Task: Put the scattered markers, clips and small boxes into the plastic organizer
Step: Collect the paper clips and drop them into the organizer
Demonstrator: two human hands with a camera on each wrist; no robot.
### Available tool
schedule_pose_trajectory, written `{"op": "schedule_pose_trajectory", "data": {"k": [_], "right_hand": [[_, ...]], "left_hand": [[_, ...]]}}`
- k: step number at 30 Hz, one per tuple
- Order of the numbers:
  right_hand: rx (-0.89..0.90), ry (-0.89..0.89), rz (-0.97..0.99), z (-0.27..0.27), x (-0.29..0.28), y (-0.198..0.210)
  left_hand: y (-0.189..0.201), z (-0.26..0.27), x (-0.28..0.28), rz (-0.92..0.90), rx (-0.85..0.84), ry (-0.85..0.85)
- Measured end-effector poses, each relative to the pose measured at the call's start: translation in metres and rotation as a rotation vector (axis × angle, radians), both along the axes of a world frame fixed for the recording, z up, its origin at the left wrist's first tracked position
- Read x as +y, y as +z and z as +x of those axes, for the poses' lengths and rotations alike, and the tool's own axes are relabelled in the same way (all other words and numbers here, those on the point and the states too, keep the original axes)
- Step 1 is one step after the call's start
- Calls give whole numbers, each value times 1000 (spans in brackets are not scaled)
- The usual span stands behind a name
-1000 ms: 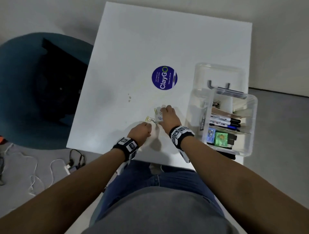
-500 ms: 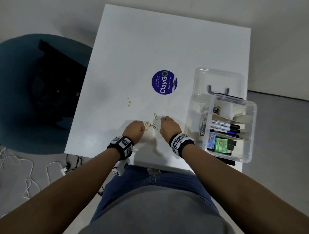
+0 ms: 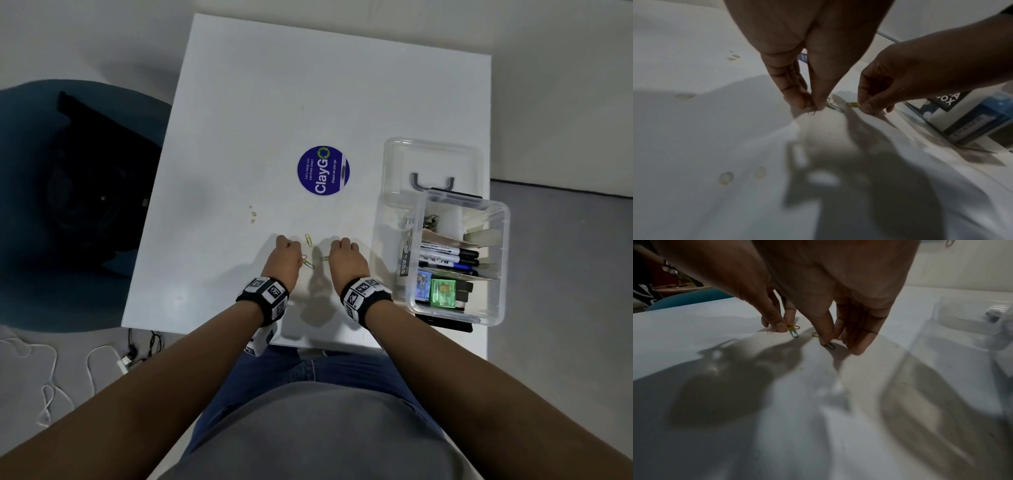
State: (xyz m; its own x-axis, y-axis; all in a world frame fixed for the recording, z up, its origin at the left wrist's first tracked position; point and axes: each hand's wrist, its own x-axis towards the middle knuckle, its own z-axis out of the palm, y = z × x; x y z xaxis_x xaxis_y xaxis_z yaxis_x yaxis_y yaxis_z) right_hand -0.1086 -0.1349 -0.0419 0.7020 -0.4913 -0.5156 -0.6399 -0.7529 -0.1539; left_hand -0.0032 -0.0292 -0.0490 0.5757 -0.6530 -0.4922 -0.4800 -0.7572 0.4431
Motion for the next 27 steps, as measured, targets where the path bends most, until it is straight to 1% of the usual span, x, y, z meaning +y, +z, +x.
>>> {"op": "schedule_pose_trajectory", "data": {"k": [2,5,6,9,11,14,17,20,24,27], "right_hand": [[27,0,11,-1,0,1],[36,0,43,-1,0,0],[39,-8,69,0,-2,-1],[53,-72,167,-1,-9,0],[31,-118,207,-3,-14,2],[-28,-211,252,-6,-19,8],[-157,-299,282,-11,-22,22],[-355,-406,350,-18,-29,44],[-613,-602,471,-40,-56,77],[-747,-712,475,-65,-83,106]], "left_hand": [[-1,-5,-3,20,-45,-83],[0,-4,-4,40,-76,-153],[0,-4,-5,38,-93,-177],[4,0,-10,49,-75,-212],[6,6,-10,46,-38,-213],[9,13,-8,16,21,-158],[20,18,-6,-54,79,-47],[41,21,-11,-154,128,36],[87,7,-35,-275,193,25],[119,-18,-73,-364,229,-51]]}}
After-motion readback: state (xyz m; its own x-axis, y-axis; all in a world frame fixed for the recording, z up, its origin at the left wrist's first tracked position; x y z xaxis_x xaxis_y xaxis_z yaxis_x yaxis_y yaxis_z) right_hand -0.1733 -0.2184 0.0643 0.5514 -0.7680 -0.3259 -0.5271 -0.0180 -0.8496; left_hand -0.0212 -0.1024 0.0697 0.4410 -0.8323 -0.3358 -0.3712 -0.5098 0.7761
